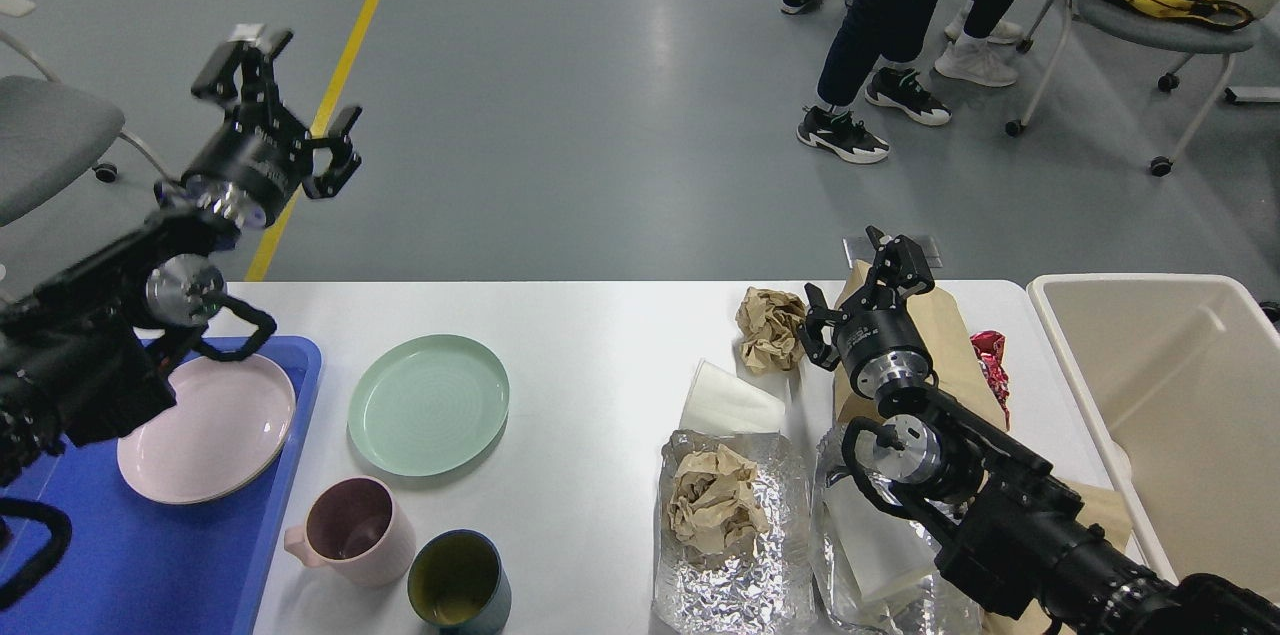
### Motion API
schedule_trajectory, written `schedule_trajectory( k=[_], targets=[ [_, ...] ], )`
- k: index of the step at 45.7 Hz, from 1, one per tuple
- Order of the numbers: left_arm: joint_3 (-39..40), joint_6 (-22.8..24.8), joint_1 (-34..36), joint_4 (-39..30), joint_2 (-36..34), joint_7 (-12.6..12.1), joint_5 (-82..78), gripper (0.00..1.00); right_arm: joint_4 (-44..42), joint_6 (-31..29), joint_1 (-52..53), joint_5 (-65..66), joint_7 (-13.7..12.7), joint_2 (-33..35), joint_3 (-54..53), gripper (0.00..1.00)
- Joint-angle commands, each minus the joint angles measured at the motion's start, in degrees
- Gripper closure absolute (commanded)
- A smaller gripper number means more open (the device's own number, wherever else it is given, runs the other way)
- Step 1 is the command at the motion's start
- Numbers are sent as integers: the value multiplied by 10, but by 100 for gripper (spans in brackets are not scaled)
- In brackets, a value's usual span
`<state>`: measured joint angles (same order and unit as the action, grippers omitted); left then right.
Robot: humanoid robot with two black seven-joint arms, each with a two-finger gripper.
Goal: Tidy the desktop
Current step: 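Raise the left arm up and swing it over the table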
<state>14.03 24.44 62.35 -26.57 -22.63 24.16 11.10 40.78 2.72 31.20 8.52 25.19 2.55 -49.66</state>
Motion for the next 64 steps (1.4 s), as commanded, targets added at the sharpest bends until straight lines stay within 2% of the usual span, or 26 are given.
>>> schedule_trajectory(
  k=[1,14,24,32,36,46,51,64],
  targets=[
    [-92,0,93,1,1,0,0,2,0,0,0,0,0,0,1,0],
    [-283,3,199,2,7,0,-32,2,0,0,0,0,0,0,0,0],
    [-423,17,233,0,-3,0,-121,2,0,0,0,0,0,0,0,0],
    [-557,33,264,-7,-14,0,-135,2,0,0,0,0,0,0,0,0],
    [-626,42,309,-59,-8,0,-136,2,0,0,0,0,0,0,0,0],
    [-817,59,478,-281,3,0,-135,2,0,0,0,0,0,0,0,0],
    [-864,61,514,-324,35,0,-135,2,0,0,0,0,0,0,0,0],
    [-861,62,528,-326,159,0,-135,2,0,0,0,0,0,0,0,0]
  ],
)
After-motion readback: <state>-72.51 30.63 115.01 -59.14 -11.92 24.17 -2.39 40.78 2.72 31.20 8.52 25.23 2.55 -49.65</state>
